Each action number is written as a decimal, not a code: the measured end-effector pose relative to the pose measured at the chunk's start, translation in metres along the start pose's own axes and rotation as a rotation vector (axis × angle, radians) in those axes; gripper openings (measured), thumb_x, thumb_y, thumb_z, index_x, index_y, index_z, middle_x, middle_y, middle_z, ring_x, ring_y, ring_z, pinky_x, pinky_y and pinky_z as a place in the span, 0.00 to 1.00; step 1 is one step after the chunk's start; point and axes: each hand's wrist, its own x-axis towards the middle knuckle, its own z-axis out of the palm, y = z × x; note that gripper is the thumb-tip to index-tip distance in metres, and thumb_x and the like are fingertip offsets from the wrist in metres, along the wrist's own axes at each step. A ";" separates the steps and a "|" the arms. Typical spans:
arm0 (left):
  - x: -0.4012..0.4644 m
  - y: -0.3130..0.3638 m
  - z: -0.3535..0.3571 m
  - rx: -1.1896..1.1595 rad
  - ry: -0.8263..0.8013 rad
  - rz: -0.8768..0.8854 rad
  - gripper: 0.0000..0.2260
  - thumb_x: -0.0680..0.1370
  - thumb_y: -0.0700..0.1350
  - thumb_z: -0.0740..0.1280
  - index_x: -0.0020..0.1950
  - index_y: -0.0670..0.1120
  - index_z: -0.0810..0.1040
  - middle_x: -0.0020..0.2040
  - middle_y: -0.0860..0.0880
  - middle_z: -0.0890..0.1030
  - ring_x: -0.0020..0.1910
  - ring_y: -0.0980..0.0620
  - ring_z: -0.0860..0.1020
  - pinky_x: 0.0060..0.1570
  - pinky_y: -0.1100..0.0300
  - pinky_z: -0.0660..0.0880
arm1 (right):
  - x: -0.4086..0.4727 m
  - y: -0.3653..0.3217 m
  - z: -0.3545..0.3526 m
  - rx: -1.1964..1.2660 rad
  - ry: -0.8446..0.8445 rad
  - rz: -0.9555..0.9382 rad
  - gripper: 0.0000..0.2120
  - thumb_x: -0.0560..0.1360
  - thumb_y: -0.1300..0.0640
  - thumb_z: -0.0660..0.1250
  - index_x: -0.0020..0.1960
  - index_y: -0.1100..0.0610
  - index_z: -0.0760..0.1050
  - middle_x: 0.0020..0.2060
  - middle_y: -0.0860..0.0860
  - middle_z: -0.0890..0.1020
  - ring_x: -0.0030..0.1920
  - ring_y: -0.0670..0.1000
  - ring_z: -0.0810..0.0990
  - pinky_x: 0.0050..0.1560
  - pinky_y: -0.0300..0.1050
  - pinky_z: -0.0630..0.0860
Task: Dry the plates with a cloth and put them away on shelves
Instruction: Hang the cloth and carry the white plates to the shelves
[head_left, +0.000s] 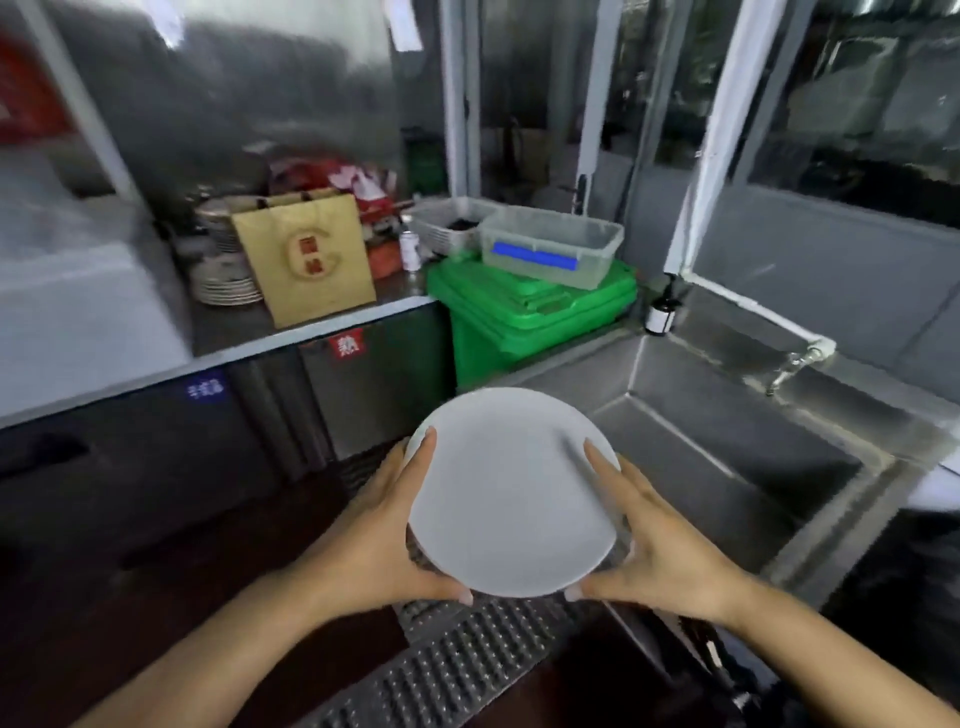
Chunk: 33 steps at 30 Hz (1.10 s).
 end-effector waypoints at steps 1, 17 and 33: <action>-0.017 -0.007 -0.008 0.012 0.030 -0.037 0.66 0.55 0.69 0.78 0.75 0.65 0.31 0.78 0.62 0.39 0.78 0.58 0.44 0.76 0.47 0.55 | 0.012 -0.010 0.008 0.000 -0.038 -0.029 0.63 0.59 0.40 0.81 0.75 0.31 0.36 0.75 0.33 0.45 0.75 0.36 0.48 0.74 0.36 0.53; -0.280 -0.121 -0.114 0.120 0.410 -0.605 0.63 0.57 0.68 0.78 0.73 0.64 0.30 0.72 0.68 0.41 0.71 0.62 0.49 0.72 0.57 0.54 | 0.144 -0.236 0.202 -0.015 -0.537 -0.588 0.63 0.56 0.35 0.79 0.71 0.28 0.33 0.68 0.23 0.42 0.72 0.35 0.47 0.74 0.45 0.53; -0.580 -0.270 -0.242 0.223 0.646 -0.943 0.63 0.57 0.70 0.75 0.72 0.66 0.28 0.75 0.62 0.46 0.73 0.57 0.53 0.73 0.55 0.59 | 0.191 -0.528 0.498 -0.026 -0.811 -0.866 0.61 0.62 0.45 0.79 0.78 0.40 0.38 0.74 0.36 0.49 0.73 0.40 0.54 0.72 0.39 0.58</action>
